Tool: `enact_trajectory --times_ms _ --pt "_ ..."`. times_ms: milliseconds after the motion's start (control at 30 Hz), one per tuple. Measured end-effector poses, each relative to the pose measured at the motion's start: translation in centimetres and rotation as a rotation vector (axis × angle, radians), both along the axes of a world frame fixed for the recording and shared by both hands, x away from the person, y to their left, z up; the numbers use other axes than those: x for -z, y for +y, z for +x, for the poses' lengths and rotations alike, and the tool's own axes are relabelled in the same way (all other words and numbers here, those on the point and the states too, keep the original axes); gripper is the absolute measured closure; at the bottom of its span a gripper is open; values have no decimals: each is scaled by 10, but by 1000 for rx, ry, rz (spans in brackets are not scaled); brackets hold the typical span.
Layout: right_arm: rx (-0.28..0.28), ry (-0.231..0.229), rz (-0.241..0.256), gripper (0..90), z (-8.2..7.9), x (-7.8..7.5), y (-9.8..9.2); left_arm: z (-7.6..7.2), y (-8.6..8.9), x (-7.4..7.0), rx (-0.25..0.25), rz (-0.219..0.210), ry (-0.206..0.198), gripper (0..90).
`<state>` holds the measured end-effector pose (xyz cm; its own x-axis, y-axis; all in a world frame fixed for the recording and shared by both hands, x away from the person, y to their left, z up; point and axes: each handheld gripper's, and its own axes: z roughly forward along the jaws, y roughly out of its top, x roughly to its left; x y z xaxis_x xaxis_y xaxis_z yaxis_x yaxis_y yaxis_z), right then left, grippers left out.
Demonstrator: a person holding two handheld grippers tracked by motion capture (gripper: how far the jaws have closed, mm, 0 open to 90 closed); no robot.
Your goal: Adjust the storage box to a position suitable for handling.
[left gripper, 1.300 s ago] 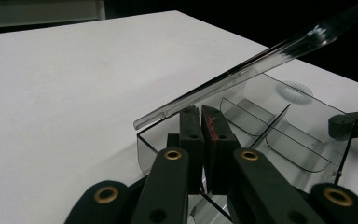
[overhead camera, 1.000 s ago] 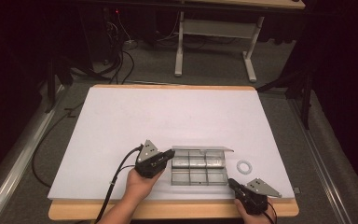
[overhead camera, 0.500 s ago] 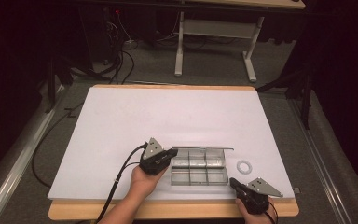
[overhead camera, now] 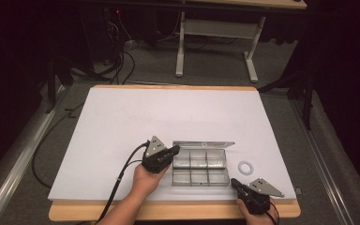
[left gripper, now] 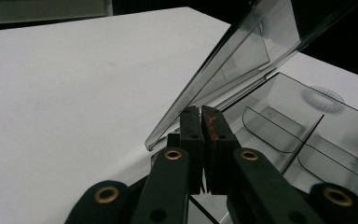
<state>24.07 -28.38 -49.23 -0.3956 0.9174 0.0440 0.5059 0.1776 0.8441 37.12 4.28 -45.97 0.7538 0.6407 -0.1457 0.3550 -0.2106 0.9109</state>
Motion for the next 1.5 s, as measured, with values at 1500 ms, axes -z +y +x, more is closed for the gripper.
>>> enact_trajectory --times_ms 1500 --pt "-19 2 -8 891 0 0 5 13 -3 9 -42 18 19 877"
